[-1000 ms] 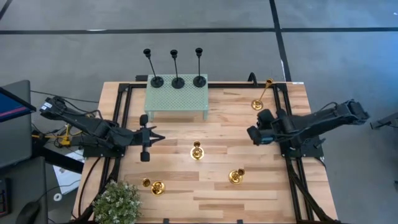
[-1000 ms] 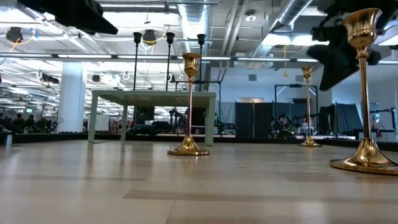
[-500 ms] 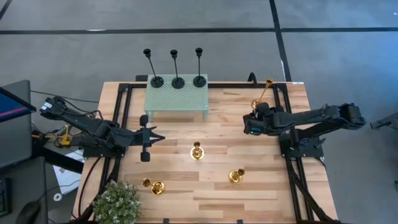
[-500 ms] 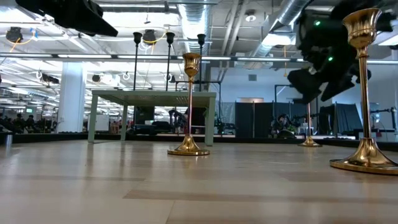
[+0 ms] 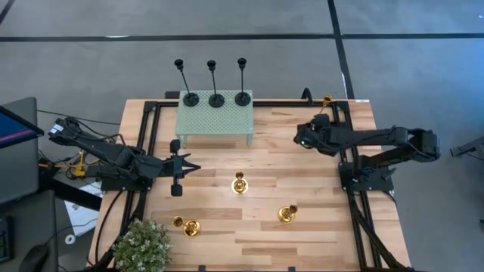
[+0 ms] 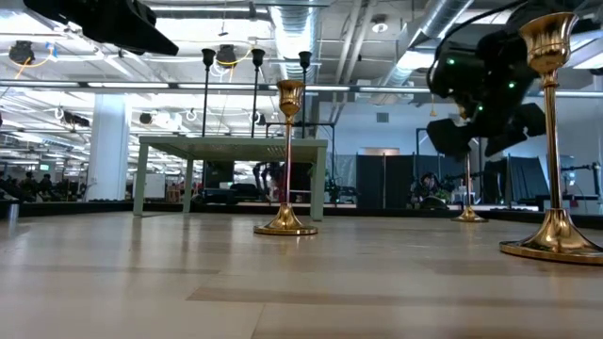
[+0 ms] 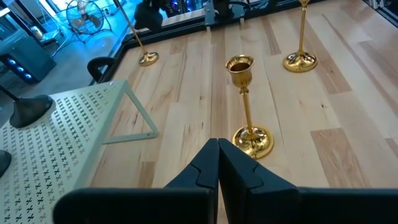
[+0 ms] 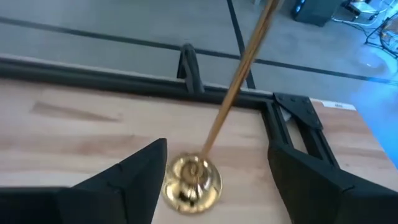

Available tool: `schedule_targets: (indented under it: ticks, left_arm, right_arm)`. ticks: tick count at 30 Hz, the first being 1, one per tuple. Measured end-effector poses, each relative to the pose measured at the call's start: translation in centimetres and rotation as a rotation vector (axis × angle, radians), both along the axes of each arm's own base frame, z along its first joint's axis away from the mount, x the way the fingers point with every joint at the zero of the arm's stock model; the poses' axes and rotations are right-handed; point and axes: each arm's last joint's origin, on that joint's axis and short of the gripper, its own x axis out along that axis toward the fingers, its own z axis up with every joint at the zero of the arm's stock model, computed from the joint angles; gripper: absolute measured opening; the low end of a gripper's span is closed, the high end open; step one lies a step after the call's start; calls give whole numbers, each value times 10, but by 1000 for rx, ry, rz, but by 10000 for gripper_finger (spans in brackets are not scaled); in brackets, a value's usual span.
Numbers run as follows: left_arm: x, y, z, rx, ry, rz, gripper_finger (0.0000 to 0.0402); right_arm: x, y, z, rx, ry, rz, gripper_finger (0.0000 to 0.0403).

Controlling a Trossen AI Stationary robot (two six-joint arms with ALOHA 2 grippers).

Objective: Pick & Place candle stick holders
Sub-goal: Put the gold candle holder on the shelf

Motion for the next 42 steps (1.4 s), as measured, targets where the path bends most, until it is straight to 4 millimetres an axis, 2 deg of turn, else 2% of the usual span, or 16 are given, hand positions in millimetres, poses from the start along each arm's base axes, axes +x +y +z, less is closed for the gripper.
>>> schedule_targets:
  ticks: [7,10,13,20,22,26,32,38,42]
  left_arm:
    - [0,0,0,0,0,0,6]
    - [0,0,0,0,0,0,5]
    - [0,0,0,0,0,0,4]
    - [0,0,0,0,0,0,4]
    - [0,0,0,2,-1,9,4]
    - [-1,3,1,21,-18,119,4]
    - [-3,8,2,56,-47,276,4]
    - [-11,14,6,61,-83,353,4]
    - [-16,16,9,47,-105,357,4]
  right_arm:
    - [-1,-18,3,-19,3,-41,267]
    - [-4,-23,3,-20,4,-65,245]
    - [-5,-26,3,-17,6,-78,196]
    - [-5,-27,3,-2,67,-42,35]
    - [-5,-27,3,5,91,-27,11]
    - [-4,-25,3,22,110,3,7]
    - [0,-12,8,89,102,150,1]
    - [-2,4,25,129,26,322,0]
    - [-9,13,38,111,-49,371,0]
